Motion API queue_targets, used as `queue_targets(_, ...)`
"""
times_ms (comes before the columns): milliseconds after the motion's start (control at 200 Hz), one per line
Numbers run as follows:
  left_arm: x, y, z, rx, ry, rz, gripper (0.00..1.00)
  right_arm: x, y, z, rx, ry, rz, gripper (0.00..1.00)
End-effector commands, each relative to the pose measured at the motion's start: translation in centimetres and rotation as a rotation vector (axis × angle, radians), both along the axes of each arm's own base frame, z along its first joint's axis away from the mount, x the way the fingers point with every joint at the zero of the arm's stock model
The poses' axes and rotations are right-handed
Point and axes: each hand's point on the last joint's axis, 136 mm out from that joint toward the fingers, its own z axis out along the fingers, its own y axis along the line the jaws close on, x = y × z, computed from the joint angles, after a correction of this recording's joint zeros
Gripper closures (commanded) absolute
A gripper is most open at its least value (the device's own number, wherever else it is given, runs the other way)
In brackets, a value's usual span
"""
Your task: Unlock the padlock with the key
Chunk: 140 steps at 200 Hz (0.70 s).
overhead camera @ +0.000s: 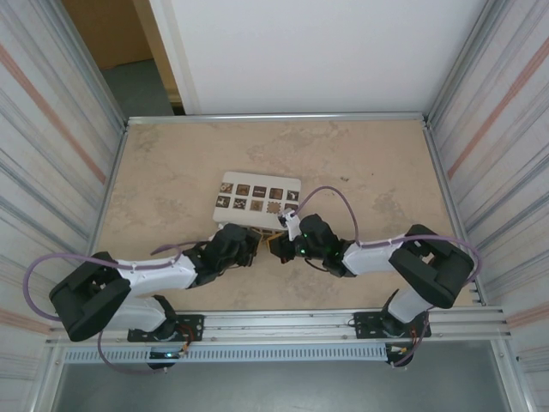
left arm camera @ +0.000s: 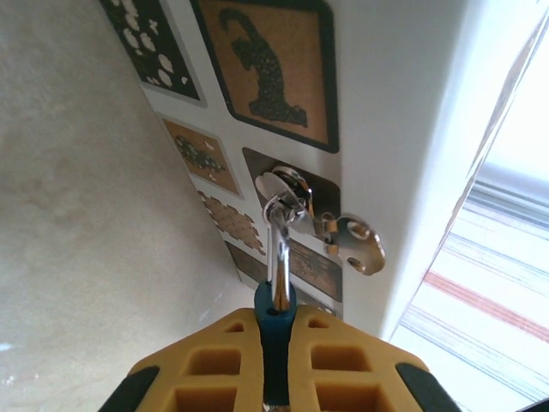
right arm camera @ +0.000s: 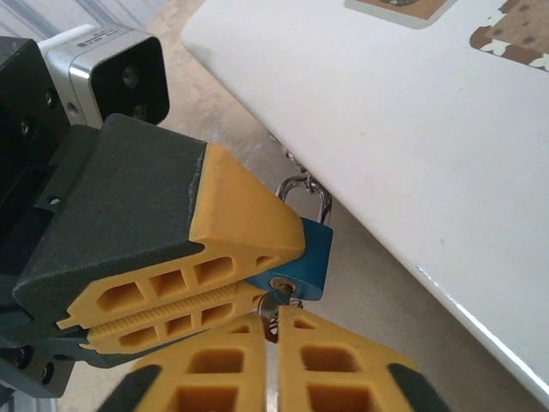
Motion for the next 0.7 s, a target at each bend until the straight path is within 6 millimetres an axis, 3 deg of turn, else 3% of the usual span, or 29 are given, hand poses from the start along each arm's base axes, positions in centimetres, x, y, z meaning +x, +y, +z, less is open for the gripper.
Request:
queue_targets(0, -2.5, -1.8, 0.1, -0.028, 0.058, -0.117, 1.0, 2.2, -3.6, -0.1, -0.086, -0.063, -0.139, 0.78)
queue_targets(160, -2.4, -1.8, 0.2, -0.02, 0.059, -0.11, 1.0, 0.8, -5.6, 0.8, -0.138, -0.086, -0.121, 0.59)
queue_targets(311, -2.4, -2.0, 0.2, -0.021, 0.063, -0.116, 1.0, 0.5, -6.7, 1.9, -0.143, -0.086, -0.129, 0.55)
queue_targets(471, -2.3, -2.4, 0.2, -0.026, 0.065, -0.127, 1.0, 0.0, -5.6, 2.8, -0.134, -0.072, -0.077, 0.57)
queue_targets(696, -2.3, -2.5, 0.1, -0.027, 0.065, -0.128, 1.0, -0.9, -3.8, 2.1, -0.238, -0.144, -0.014, 0.56)
